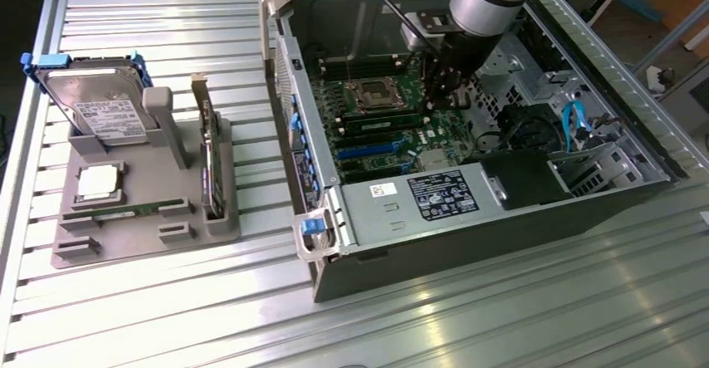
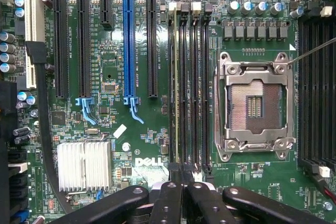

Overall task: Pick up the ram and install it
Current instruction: 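Press down the ram until it locks into place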

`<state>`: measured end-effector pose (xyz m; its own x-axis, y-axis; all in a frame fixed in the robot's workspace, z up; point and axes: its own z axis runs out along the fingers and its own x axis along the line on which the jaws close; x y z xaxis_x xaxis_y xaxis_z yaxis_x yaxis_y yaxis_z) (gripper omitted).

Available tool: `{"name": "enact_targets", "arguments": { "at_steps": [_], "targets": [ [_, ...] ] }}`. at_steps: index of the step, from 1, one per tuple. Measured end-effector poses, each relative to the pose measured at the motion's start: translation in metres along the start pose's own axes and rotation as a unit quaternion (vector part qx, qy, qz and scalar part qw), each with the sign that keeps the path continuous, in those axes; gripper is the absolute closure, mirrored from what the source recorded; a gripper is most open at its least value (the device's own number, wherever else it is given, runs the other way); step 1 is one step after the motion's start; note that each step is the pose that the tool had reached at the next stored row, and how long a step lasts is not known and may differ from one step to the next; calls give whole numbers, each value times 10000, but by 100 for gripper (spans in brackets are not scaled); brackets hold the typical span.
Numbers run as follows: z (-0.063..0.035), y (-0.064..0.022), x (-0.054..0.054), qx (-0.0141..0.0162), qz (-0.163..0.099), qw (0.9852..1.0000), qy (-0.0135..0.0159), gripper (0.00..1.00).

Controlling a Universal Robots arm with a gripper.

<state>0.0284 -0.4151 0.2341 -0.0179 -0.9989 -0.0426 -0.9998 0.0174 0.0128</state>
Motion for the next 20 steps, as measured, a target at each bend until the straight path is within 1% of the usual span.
{"name": "enact_targets", "arguments": {
  "at_steps": [20],
  "targets": [
    [23,0,1,0,0,10000,0,89]
  ]
}}
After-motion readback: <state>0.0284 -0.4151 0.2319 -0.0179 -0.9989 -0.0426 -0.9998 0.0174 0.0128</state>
